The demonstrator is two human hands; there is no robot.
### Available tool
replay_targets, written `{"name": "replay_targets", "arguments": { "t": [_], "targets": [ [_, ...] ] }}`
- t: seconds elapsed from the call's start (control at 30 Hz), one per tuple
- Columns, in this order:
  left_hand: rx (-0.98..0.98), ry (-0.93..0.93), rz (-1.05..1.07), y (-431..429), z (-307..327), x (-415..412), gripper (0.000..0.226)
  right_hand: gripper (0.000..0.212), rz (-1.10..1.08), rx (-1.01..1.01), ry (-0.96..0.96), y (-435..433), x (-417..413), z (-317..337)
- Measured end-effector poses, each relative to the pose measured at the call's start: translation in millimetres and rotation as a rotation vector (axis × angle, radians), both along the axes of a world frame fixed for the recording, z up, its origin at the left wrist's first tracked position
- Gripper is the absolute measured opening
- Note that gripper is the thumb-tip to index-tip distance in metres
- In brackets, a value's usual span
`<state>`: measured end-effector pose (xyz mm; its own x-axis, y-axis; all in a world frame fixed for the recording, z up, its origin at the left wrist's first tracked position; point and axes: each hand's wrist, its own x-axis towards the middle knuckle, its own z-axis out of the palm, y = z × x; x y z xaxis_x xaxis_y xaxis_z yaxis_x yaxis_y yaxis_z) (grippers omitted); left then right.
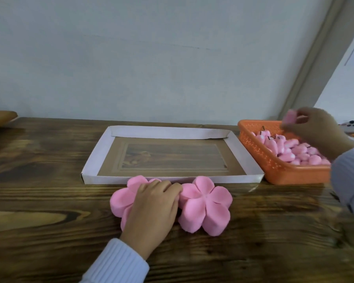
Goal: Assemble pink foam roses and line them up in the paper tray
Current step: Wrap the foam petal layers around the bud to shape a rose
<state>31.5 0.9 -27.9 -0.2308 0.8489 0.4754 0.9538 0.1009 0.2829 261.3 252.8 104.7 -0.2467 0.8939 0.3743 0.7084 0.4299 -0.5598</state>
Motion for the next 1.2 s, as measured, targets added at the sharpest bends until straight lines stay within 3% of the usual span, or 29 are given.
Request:
{"name": "replay_targets", "arguments": {
  "t": [0.13,0.2,0.33,0.57,0.7,0.8,0.93,1.1,1.2],
  "targets": [
    [-0.034,0.007,0.023,0,6,1,0.020,0.007,0.407,-0.330,0.602,-75,-35,-21],
    [0.003,0.016,0.014,0,7,0,0.022,0.002,0.525,-0.330,0.710,-106,-53,-50],
    [0.077,0.114,0.053,1,5,-1,0.027,0.020,0.476,-0.189,0.746,-142,-76,-109],
    [0.058,0.115,0.055,2,16,3,0.025,0.022,0.463,-0.161,0.698,-140,-74,-133],
    [0.058,-0.013,0.014,7,27,5,0.022,0.022,0.482,-0.186,0.697,-139,-73,-136],
    [0.015,-0.160,-0.045,12,32,6,0.007,0.024,0.503,-0.206,0.697,-137,-72,-136],
    [0.040,-0.262,-0.127,16,31,10,0.017,0.023,0.513,-0.215,0.700,-136,-73,-139],
    [0.090,-0.320,-0.054,17,24,14,0.003,0.022,0.528,-0.183,0.705,-136,-73,-140],
    [0.099,-0.371,-0.026,17,17,11,0.014,0.020,0.513,-0.161,0.729,-136,-72,-140]
  ]
}}
